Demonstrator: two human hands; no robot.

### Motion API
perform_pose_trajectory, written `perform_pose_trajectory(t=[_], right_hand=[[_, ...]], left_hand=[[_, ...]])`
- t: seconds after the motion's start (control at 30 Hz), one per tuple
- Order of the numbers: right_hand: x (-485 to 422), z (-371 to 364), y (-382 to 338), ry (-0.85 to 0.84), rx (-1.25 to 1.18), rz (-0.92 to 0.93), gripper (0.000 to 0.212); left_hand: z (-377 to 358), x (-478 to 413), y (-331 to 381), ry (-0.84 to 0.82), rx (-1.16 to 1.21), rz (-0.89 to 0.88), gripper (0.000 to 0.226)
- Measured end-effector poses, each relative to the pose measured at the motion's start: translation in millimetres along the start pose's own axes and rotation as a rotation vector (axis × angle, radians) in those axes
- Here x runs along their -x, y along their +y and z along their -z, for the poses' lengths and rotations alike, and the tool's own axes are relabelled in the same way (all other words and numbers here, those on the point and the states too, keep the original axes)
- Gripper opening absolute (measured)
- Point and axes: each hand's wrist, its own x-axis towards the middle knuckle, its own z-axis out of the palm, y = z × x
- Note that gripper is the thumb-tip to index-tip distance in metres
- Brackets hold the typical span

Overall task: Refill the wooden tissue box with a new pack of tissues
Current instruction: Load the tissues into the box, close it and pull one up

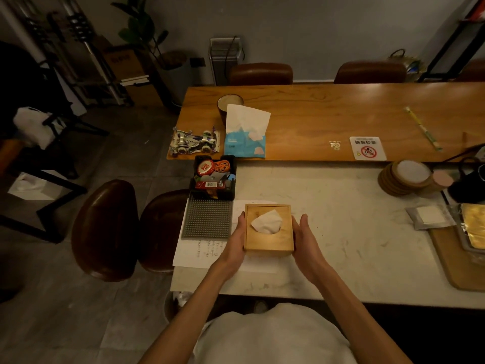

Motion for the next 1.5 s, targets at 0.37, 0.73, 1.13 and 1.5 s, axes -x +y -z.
perform_pose_trajectory(t=[0.37,0.73,1.13,1.5], right_hand=[[-88,23,-92,0.034,-0.035,0.0,0.071],[-122,38,-87,0.057,-0.052,-0.059,0.055],[-150,53,-94,0.036,-0.064,-0.049,0.068],[-122,46,-70,0.133,0.077,-0.014,0.083]], left_hand=[[-27,-123,47,0.027,-0.095,-0.027,0.079],[-13,-185,15,0.051,-0.108,0.068,0.098],[-46,-167,77,-0.001,-0.001,0.061,0.054],[-43,-134,56,0.045,-0.304,-0.061,0.061]])
